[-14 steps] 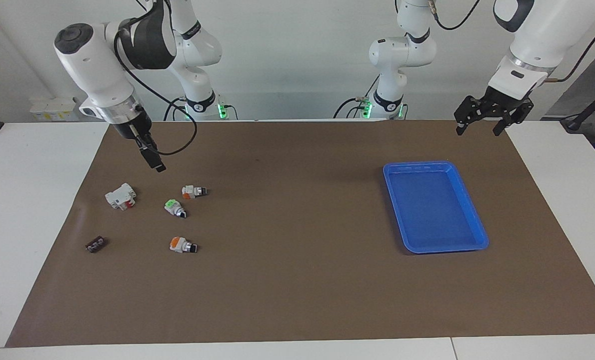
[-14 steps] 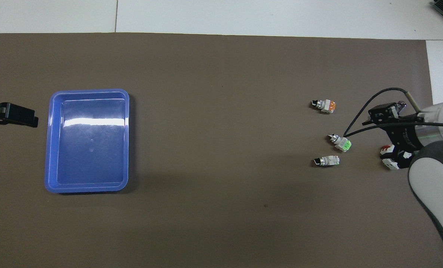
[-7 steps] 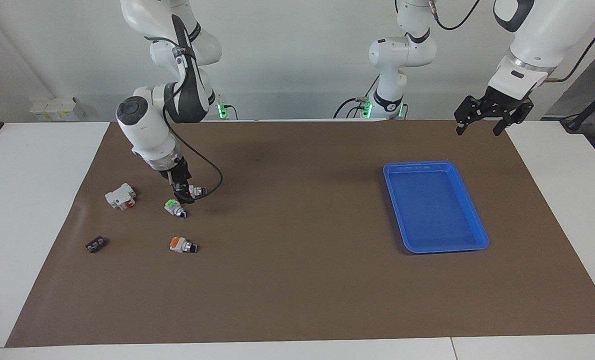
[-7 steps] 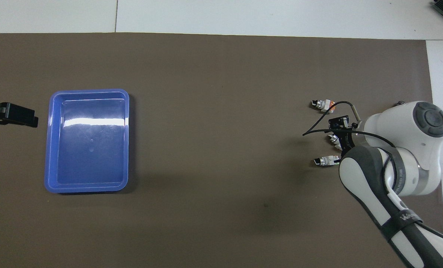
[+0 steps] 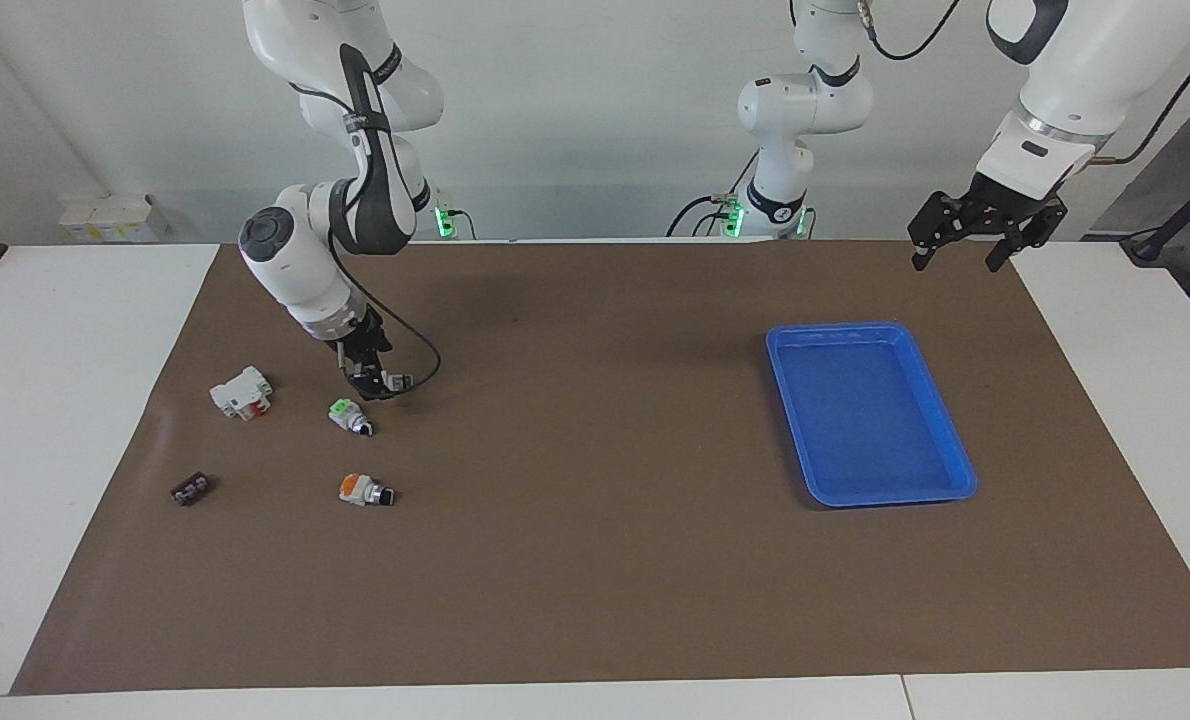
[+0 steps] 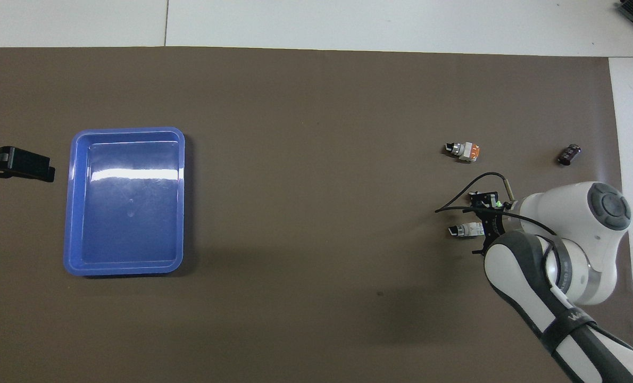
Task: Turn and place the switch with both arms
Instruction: 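Close the right gripper on the white-topped switch, then lift the switch with the right gripper while the left gripper reaches over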
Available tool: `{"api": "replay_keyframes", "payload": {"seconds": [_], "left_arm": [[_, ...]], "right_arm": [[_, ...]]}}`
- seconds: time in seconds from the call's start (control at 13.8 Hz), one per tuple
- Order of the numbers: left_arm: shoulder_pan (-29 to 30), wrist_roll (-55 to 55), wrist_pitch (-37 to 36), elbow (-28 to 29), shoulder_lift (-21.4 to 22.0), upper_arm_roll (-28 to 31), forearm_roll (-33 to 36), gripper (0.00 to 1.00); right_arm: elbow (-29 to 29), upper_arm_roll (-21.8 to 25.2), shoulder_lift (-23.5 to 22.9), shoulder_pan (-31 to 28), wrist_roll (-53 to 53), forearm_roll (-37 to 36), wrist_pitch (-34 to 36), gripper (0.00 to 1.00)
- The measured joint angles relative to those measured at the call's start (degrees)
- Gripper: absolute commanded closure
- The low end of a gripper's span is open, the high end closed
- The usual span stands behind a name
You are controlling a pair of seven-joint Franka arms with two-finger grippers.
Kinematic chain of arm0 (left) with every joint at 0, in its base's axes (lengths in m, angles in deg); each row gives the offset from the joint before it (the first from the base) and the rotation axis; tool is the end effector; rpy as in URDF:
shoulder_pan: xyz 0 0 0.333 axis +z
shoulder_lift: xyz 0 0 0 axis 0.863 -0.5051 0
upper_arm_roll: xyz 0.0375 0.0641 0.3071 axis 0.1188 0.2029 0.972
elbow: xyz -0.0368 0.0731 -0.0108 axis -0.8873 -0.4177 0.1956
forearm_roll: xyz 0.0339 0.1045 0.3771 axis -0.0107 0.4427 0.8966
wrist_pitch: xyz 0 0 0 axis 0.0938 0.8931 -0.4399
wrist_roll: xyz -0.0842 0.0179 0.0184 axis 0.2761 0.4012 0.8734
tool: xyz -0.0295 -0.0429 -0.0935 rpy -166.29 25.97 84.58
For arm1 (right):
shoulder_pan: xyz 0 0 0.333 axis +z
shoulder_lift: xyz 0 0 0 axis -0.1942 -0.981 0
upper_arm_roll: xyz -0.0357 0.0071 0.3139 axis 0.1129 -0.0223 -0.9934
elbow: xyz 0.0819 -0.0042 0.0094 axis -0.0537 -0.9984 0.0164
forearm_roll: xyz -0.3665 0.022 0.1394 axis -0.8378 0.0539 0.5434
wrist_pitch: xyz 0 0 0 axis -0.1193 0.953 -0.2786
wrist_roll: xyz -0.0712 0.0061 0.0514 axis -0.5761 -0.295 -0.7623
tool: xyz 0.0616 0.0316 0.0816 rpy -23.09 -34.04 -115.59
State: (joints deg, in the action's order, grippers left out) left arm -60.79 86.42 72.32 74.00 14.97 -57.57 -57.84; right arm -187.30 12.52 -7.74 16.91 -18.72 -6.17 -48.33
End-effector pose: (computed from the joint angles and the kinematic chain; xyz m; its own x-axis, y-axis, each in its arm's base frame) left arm 0.5451 -0.0242 0.6340 0.9955 -0.0951 0.0033 -0.0952 -0.9954 0.0112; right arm 0.4906 0.0144 0.3071 0.1399 -0.9789 -0.1488 -0.9895 -0.1438 0.0157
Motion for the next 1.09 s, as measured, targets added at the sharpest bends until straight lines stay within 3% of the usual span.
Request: {"api": "replay_keyframes", "payload": {"seconds": [0.15,0.22,0.29,0.51,0.58,0.65,0.94,1.09], "left_arm": [[0.0,0.0,0.0,0.0,0.0,0.0,0.0,0.00],[0.0,0.0,0.0,0.0,0.0,0.0,0.0,0.00],[0.0,0.0,0.0,0.0,0.0,0.0,0.0,0.00],[0.0,0.0,0.0,0.0,0.0,0.0,0.0,0.00],[0.0,0.0,0.0,0.0,0.0,0.0,0.0,0.00],[0.0,0.0,0.0,0.0,0.0,0.0,0.0,0.00],[0.0,0.0,0.0,0.0,0.0,0.0,0.0,0.00],[0.0,0.0,0.0,0.0,0.0,0.0,0.0,0.00]], "right_arm": [[-0.7,0.0,0.0,-1.7,1.9,0.0,-1.5,0.03],[-0.9,0.0,0.0,-2.1,2.2,0.0,-2.0,0.17],[-1.1,0.0,0.0,-2.1,2.2,0.0,-2.4,0.25],[-1.5,-0.2,-0.1,-1.8,2.2,0.5,-2.7,0.29],[-1.7,-0.2,-0.3,-1.6,2.2,1.2,-3.1,0.52],[-1.8,-0.2,-0.4,-1.5,2.2,1.6,-3.4,1.00],[-2.0,-0.3,-0.9,-1.5,4.1,4.3,-3.5,1.00],[-1.0,-0.2,-1.0,-1.6,9.6,9.9,-1.1,1.00]]}}
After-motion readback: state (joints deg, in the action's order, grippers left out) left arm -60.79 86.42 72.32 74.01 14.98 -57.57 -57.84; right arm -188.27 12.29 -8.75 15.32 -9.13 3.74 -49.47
